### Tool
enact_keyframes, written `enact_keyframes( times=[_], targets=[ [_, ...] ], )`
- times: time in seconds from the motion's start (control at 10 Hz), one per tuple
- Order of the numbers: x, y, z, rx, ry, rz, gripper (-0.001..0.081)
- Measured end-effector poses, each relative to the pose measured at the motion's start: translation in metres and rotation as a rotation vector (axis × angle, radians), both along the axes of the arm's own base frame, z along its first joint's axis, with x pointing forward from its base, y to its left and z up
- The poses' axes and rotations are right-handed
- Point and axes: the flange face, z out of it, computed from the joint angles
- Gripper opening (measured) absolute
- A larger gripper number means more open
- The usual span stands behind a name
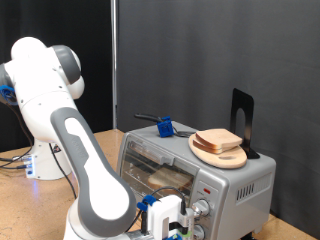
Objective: Make a piece of toast with the oven
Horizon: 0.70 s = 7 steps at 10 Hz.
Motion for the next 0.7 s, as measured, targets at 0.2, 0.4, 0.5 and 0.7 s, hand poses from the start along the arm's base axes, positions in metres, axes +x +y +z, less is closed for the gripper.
enact_keyframes(
  times=[0.2, 0.4, 0.5, 0.7],
  targets=[
    [-0.0014, 0.0035, 0.0001, 0.008, 0.005, -0.003, 0.0513],
    [-0.0045, 0.0030, -0.0002, 0.000, 0.013, -0.007, 0.0332],
    [-0.0063, 0.0019, -0.0029, -0.005, 0.020, -0.014, 0.0332],
    [-0.0077, -0.0007, -0.0001, -0.003, 0.022, -0.020, 0.0100]
  ],
)
